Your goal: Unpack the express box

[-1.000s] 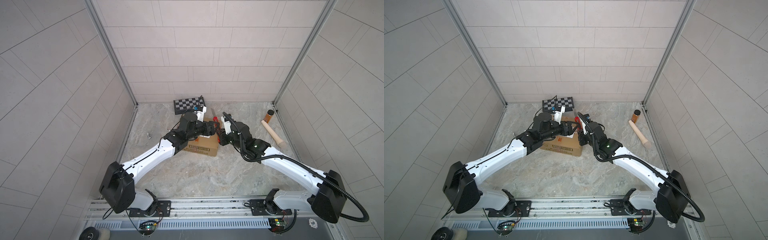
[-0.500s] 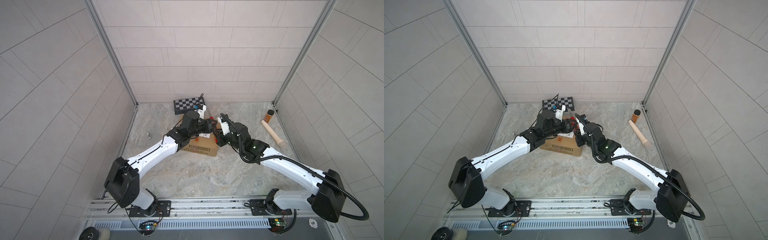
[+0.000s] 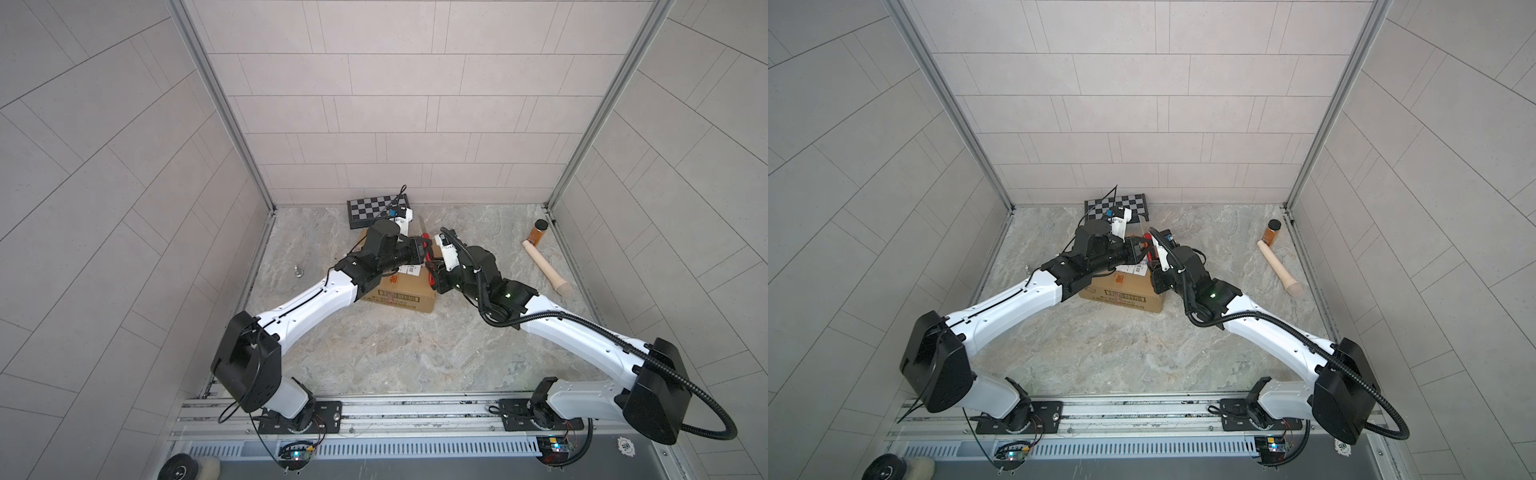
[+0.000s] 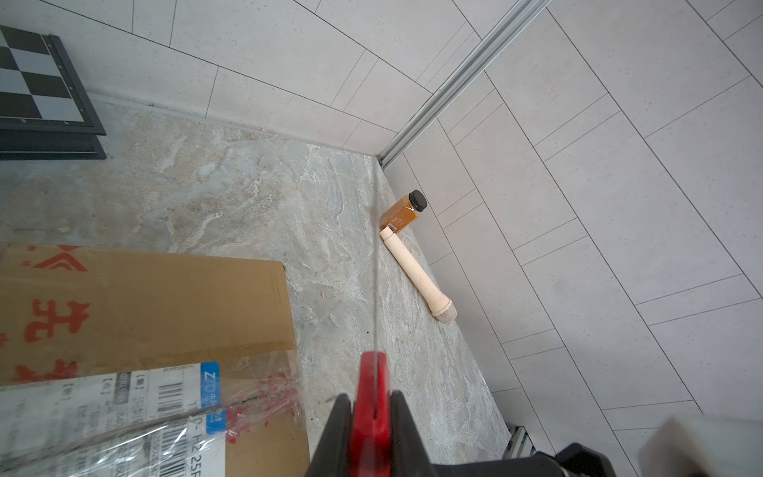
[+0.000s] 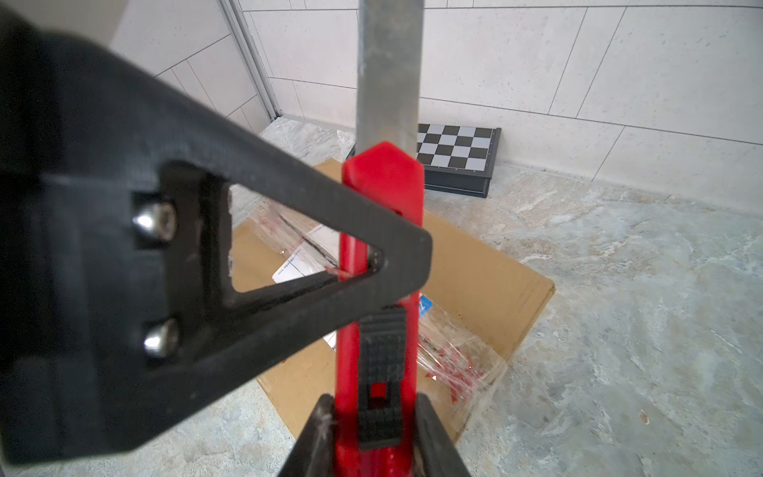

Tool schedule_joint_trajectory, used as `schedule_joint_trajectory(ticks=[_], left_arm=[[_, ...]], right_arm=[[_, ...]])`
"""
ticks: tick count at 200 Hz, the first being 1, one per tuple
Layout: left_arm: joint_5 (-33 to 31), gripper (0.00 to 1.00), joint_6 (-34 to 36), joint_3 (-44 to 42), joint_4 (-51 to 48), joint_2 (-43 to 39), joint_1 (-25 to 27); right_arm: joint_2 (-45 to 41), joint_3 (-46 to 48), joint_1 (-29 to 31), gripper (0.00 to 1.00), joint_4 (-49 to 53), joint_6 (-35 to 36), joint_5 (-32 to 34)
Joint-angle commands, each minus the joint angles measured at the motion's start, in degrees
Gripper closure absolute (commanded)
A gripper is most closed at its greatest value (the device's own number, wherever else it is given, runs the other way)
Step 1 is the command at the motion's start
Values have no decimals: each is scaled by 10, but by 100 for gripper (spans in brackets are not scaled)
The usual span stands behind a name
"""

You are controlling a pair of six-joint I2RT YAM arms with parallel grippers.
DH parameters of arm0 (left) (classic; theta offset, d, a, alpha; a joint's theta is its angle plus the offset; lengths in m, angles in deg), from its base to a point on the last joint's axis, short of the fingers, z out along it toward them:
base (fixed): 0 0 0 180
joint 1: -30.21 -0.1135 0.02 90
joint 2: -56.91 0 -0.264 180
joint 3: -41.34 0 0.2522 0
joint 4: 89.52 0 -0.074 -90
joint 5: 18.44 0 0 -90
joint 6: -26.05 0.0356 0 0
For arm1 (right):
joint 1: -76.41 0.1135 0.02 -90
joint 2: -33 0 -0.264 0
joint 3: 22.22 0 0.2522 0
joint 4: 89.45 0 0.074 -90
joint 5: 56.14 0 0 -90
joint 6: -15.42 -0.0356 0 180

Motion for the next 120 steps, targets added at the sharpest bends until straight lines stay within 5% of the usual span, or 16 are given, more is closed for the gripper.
schedule_joint_trajectory(ticks=[1,31,67,120], left_arm=[[-9,100,-9,1,24,4,-1],[2,100,-17,-14,52,-2,-7],[30,100,-34,-49,115,-15,-26],[97,100,-68,-147,324,-53,-70]], right_arm=[[-7,4,8,92,-23,12,-5],[-14,7,8,77,-25,6,-1],[-33,10,5,37,-24,-13,16],[-113,47,-22,20,-85,-52,-46]])
